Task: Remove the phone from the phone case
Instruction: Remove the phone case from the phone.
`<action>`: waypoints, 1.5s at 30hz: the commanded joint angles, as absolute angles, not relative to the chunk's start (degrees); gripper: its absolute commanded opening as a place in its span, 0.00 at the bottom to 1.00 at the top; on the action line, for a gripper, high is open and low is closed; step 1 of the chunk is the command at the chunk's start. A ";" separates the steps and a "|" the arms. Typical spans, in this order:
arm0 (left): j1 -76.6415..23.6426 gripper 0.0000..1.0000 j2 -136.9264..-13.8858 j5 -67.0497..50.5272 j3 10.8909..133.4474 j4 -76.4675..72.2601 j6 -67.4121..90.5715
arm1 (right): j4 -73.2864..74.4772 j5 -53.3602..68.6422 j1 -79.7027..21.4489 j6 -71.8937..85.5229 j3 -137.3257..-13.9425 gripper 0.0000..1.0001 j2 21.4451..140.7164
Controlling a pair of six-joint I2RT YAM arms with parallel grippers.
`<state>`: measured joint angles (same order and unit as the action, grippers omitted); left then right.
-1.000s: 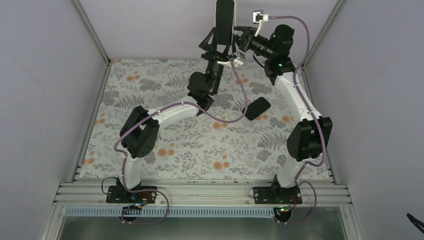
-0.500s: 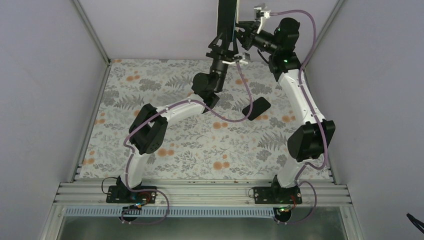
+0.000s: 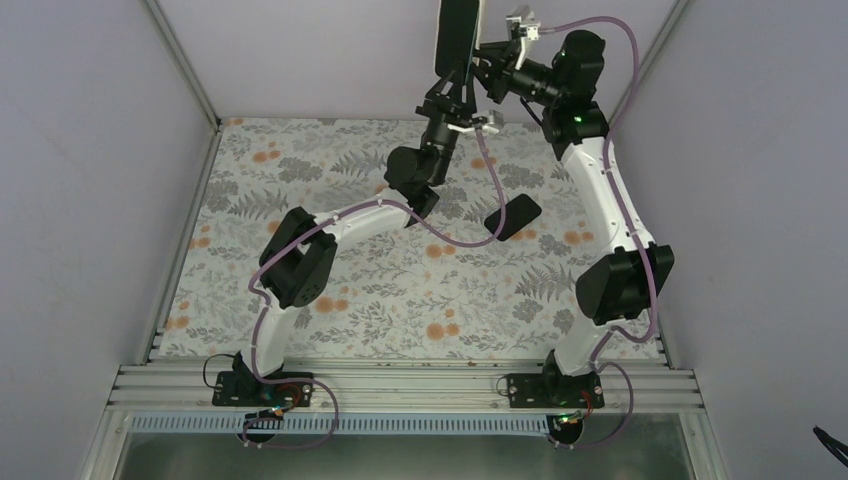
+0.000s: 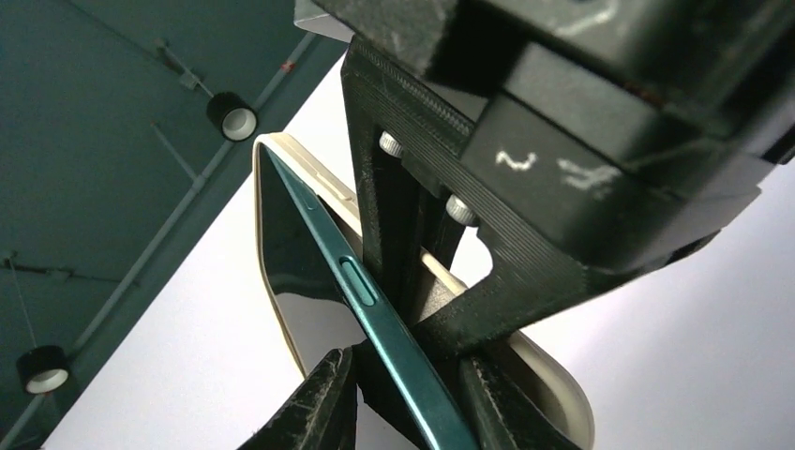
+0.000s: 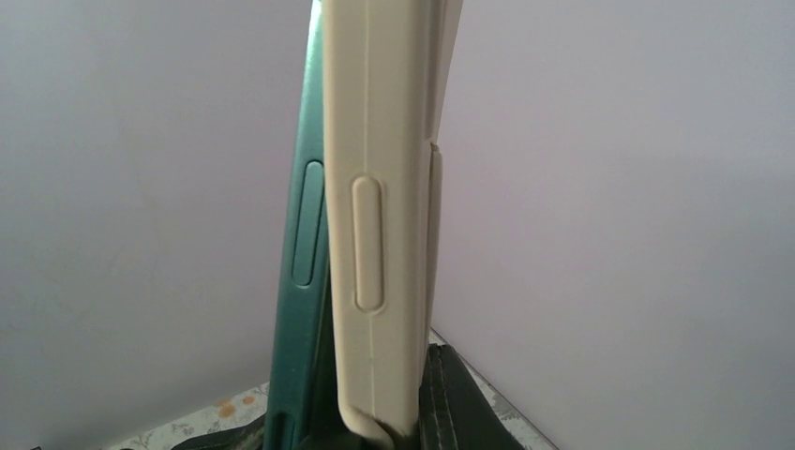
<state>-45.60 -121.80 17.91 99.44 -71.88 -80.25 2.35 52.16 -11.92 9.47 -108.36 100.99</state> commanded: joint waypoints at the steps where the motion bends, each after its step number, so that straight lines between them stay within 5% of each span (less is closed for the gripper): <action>1: -35.74 0.25 -114.99 28.16 103.28 -83.33 -81.06 | 23.18 79.10 -13.85 8.05 -102.93 0.03 99.83; 18: -36.70 0.02 -105.54 30.03 94.57 -75.60 -75.28 | 25.38 68.47 -6.12 5.51 -110.84 0.03 106.34; 25: -37.01 0.02 -96.02 30.21 92.59 -52.79 -64.00 | 39.91 51.02 -5.20 -12.11 -122.09 0.03 110.42; 33: -35.84 0.02 -87.72 28.28 83.66 -48.02 -70.56 | 48.02 31.21 -4.63 -23.04 -130.37 0.03 112.54; 38: -30.97 0.02 -81.05 24.90 71.80 -54.92 -80.34 | 51.95 31.85 -1.91 -26.10 -128.99 0.03 111.61; 45: -26.94 0.02 -73.31 24.89 62.08 -44.30 -80.78 | 61.11 40.08 -1.25 -29.08 -128.90 0.03 112.37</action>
